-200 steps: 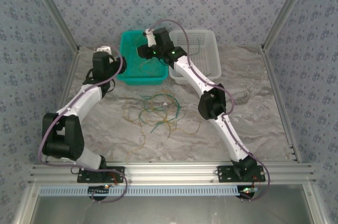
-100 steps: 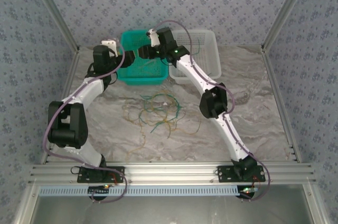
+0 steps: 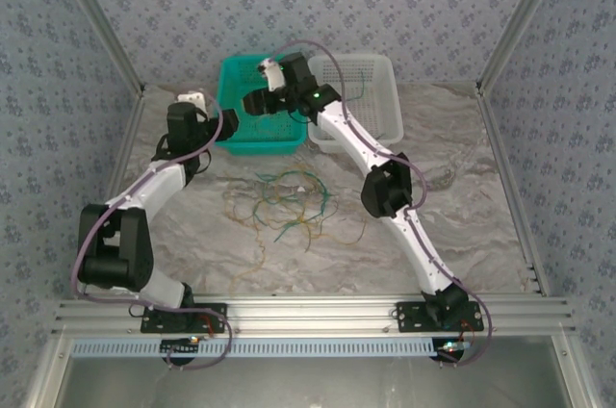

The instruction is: Untangle the cables

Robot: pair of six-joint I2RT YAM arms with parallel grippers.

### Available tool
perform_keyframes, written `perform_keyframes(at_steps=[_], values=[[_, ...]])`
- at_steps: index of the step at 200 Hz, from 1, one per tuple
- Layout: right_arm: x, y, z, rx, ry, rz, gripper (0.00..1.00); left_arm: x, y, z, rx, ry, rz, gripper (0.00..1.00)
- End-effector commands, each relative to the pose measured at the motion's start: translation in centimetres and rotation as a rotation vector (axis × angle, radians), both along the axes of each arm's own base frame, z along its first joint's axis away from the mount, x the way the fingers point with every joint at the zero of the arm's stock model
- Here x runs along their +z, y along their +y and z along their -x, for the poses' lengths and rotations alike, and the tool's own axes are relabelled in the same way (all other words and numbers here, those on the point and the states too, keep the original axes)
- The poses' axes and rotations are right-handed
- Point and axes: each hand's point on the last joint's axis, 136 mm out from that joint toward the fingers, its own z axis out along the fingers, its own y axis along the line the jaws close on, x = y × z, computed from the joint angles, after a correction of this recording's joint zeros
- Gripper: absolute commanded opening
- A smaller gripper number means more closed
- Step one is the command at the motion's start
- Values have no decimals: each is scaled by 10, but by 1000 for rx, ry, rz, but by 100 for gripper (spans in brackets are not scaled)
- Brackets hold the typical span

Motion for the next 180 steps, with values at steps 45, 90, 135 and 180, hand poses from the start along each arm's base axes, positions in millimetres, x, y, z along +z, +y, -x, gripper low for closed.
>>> perform_keyframes(at_steps=[45,90,135,180], values=[[98,-6,12,-44,-22,-169,96,20,17,5,87,-66,-17,74],[107,-53,6,-279,71,-94,77,32,13,3,51,-99,-42,70],[41,-46,-4,-275,184,-18,46,38,-1,5,-36,-162,-41,68],[15,-38,2,-240,264,-11,22,22,-20,0,-150,-142,-45,66]])
